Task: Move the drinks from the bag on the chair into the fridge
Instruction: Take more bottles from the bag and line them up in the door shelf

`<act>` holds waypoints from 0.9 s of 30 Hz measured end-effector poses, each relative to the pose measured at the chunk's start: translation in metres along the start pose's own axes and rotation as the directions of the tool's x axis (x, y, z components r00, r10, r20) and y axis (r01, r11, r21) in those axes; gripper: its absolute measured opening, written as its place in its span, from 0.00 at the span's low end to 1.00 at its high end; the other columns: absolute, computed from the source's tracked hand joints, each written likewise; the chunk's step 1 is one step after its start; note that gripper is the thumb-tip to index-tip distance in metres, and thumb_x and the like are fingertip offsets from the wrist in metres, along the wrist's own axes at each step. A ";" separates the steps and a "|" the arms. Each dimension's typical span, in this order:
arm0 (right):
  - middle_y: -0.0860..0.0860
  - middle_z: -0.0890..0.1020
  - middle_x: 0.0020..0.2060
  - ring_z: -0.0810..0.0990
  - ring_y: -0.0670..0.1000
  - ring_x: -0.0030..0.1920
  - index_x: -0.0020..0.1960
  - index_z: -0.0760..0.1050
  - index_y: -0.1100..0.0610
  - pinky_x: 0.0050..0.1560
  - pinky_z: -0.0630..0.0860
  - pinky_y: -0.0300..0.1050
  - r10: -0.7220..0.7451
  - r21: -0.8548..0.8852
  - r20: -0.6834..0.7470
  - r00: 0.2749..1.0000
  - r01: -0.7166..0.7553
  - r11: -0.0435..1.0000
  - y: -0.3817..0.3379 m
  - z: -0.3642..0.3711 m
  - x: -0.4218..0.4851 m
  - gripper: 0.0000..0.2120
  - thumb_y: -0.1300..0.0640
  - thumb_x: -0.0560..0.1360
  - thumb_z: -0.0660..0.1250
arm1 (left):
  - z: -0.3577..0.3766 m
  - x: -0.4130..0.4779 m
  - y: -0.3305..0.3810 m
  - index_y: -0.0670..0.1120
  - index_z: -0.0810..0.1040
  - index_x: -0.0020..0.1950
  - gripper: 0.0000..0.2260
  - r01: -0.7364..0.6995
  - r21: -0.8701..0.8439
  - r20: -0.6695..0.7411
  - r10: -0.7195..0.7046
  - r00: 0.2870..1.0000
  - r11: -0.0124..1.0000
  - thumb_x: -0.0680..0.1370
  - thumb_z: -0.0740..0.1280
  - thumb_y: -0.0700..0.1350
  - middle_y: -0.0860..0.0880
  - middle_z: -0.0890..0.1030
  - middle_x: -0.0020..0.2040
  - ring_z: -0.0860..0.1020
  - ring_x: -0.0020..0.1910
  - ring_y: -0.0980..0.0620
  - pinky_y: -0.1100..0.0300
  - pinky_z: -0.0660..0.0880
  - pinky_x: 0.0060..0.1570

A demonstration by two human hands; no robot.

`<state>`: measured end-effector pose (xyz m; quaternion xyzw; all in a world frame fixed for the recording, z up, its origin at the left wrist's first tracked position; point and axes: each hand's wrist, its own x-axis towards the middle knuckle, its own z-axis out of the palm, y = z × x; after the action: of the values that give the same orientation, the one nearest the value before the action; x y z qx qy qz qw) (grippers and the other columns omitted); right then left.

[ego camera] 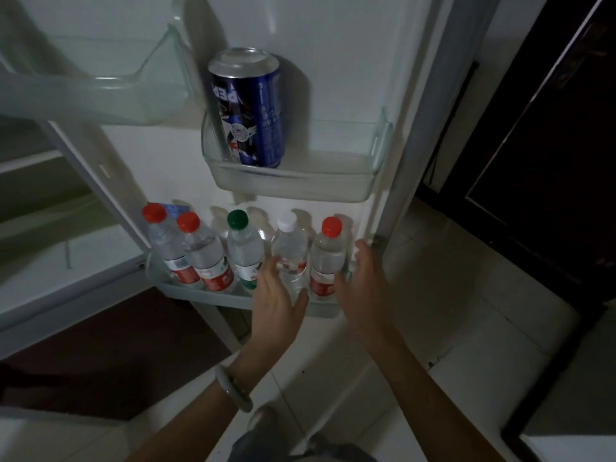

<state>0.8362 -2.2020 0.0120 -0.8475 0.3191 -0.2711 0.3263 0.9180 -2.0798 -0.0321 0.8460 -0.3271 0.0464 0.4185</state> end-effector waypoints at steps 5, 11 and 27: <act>0.57 0.78 0.54 0.77 0.55 0.53 0.62 0.71 0.59 0.51 0.78 0.53 -0.088 0.025 -0.022 0.996 0.089 0.996 0.021 -0.026 -0.004 0.19 0.61 0.72 0.69 | 0.022 -0.022 0.016 0.38 0.67 0.64 0.22 -0.280 0.194 0.099 0.265 0.959 0.940 0.74 0.67 0.47 0.39 0.75 0.59 0.73 0.59 0.42 0.48 0.72 0.61; 0.57 0.78 0.51 0.78 0.51 0.46 0.58 0.73 0.62 0.44 0.73 0.37 -0.212 -0.014 0.078 0.974 0.213 0.977 0.035 -0.039 -0.014 0.17 0.64 0.70 0.71 | 0.042 -0.027 0.003 0.41 0.60 0.74 0.28 -0.381 0.348 0.485 0.183 0.855 0.856 0.78 0.62 0.52 0.42 0.67 0.72 0.65 0.70 0.42 0.50 0.56 0.72; 0.57 0.78 0.52 0.74 0.55 0.54 0.55 0.76 0.61 0.53 0.63 0.35 -0.251 -0.167 0.000 0.968 0.247 0.954 0.007 -0.053 -0.079 0.15 0.57 0.70 0.65 | -0.002 -0.073 -0.028 0.42 0.59 0.75 0.30 -0.519 0.297 0.538 0.308 0.785 0.802 0.77 0.64 0.52 0.43 0.67 0.72 0.64 0.71 0.45 0.56 0.45 0.71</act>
<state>0.7469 -2.1690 0.0211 -0.9021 0.2348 -0.2915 0.2145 0.8778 -2.0288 -0.0754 0.8067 -0.5807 0.0066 0.1096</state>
